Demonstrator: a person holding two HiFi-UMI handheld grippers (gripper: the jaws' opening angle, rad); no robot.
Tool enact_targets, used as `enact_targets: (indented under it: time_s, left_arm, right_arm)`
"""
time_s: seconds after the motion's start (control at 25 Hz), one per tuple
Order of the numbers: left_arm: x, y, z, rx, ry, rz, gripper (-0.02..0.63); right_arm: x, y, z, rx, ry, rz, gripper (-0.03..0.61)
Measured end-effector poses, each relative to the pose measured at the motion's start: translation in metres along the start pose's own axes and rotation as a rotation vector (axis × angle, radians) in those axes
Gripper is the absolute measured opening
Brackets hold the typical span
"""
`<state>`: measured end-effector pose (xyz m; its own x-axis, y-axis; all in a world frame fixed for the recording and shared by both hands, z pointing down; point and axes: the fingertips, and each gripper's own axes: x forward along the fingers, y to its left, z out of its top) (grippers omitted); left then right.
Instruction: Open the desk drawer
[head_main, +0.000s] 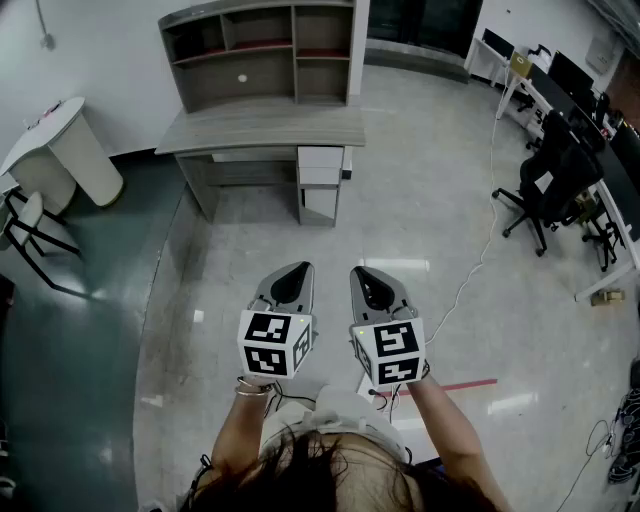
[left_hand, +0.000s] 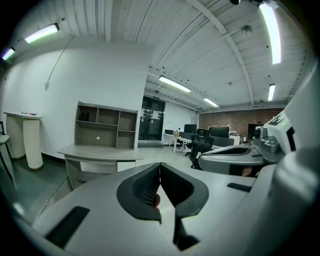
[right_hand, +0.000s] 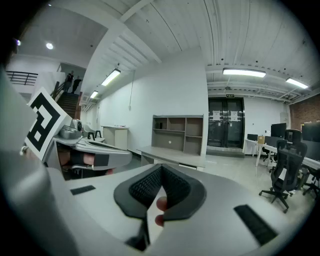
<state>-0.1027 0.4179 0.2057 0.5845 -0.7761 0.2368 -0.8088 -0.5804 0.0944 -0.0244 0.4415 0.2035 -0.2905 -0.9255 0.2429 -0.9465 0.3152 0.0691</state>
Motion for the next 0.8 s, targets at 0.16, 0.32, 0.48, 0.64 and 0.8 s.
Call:
enact_targets:
  time_s: [0.16,0.32,0.48,0.64,0.8]
  left_arm:
    - [0.009,-0.006,0.000,0.004,-0.005,0.009,0.011]
    - [0.011,-0.006,-0.002,-0.010,-0.003,0.023,0.011]
    - [0.016,0.000,-0.010,-0.014,0.016,0.045,0.011]
    - [0.026,0.006,-0.015,-0.036,0.024,0.036,0.011]
    - [0.048,0.012,-0.016,-0.072,0.032,0.007,0.011]
  right_arm:
    - [0.004,-0.011,-0.003,0.016,-0.002,0.002,0.020]
    - [0.008,-0.020,-0.007,0.014,-0.004,0.011,0.021]
    - [0.015,-0.024,-0.009,0.029,-0.006,0.016,0.021]
    - [0.028,-0.033,-0.015,0.040,0.002,0.017,0.021]
    - [0.050,-0.044,-0.016,0.058,0.017,0.027,0.021]
